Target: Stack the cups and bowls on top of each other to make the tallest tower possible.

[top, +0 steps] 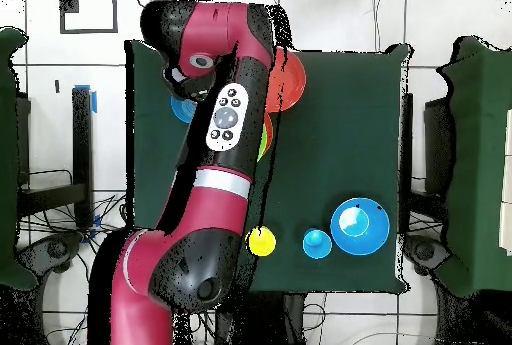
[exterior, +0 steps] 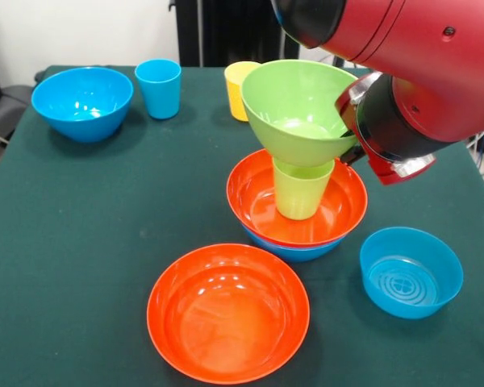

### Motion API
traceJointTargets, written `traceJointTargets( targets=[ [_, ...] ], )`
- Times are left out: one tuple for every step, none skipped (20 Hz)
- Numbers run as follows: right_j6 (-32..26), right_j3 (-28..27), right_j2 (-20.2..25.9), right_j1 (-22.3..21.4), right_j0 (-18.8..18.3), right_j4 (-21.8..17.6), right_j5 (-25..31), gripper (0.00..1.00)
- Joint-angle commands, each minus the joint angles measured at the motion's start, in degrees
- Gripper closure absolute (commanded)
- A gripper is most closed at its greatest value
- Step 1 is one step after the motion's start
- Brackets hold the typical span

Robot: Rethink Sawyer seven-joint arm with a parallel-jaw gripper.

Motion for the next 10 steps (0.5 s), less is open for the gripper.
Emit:
traceJointTargets(
  targets=[
    [-5.1,1.0,4.5,-1.0,1.4,-2.4,-1.6,1.00],
    [-5.2,1.5,4.7,-1.3,1.5,-2.6,-1.9,1.00],
    [-5.3,1.4,4.7,-1.1,1.4,-2.6,-1.9,1.00],
    [-5.4,1.9,4.9,-1.4,1.5,-2.8,-2.2,1.00],
    [-5.5,1.7,4.9,-1.3,1.3,-2.7,-2.3,1.00],
    [-5.5,1.6,4.8,-1.2,1.2,-2.7,-2.3,1.00],
    [-5.4,1.0,4.6,-0.9,1.0,-2.5,-2.1,1.00],
    [-5.5,1.0,4.6,-0.9,1.0,-2.5,-2.1,1.00],
    [-5.4,0.7,4.5,-0.7,0.9,-2.4,-2.0,1.00],
    [-5.4,0.4,4.4,-0.6,0.8,-2.3,-2.0,1.00]
  ],
)
